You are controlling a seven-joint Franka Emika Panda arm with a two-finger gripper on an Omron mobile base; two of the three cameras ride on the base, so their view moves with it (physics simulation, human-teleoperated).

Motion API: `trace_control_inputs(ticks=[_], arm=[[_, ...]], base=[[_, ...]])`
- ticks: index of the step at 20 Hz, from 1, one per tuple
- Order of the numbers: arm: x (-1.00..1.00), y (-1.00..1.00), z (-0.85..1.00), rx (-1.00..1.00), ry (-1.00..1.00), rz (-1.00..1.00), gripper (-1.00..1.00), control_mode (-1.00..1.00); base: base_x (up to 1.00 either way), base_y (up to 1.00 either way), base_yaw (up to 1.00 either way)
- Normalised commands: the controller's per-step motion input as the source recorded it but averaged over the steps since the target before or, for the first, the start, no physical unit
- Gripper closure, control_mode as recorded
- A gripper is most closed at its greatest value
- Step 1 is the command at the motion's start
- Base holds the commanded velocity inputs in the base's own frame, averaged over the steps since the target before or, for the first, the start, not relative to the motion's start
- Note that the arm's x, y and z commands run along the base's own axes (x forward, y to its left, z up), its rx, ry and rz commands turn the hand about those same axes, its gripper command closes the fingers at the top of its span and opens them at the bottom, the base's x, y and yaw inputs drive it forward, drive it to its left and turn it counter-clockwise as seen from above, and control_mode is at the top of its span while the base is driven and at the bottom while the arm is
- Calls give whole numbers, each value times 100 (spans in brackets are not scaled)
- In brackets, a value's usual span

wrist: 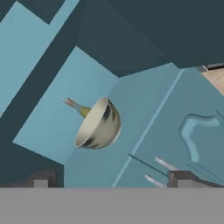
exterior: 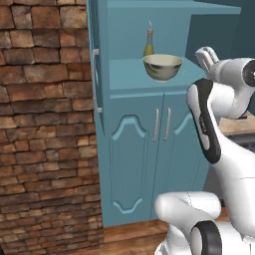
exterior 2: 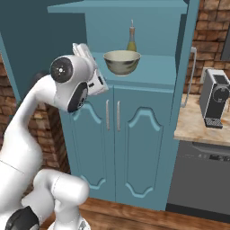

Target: Pick the mug and place it in the sink. Pick the bowl and place it in the open cabinet and then close the cabinet.

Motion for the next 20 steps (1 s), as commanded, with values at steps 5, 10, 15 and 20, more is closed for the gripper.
trace_control_inputs(ticks=[5, 10, 15, 20], arm=[[-93, 55, 0, -39, 15, -16, -100, -100], [-84, 44, 1, -21, 0, -1, -100, -100], [-100, 14, 0, -4, -3, 0, -100, -100], [-100, 26, 1, -9, 0, 0, -100, -100]], base=[[0, 0, 0], [0, 0, 0], [0, 0, 0], [0, 0, 0]])
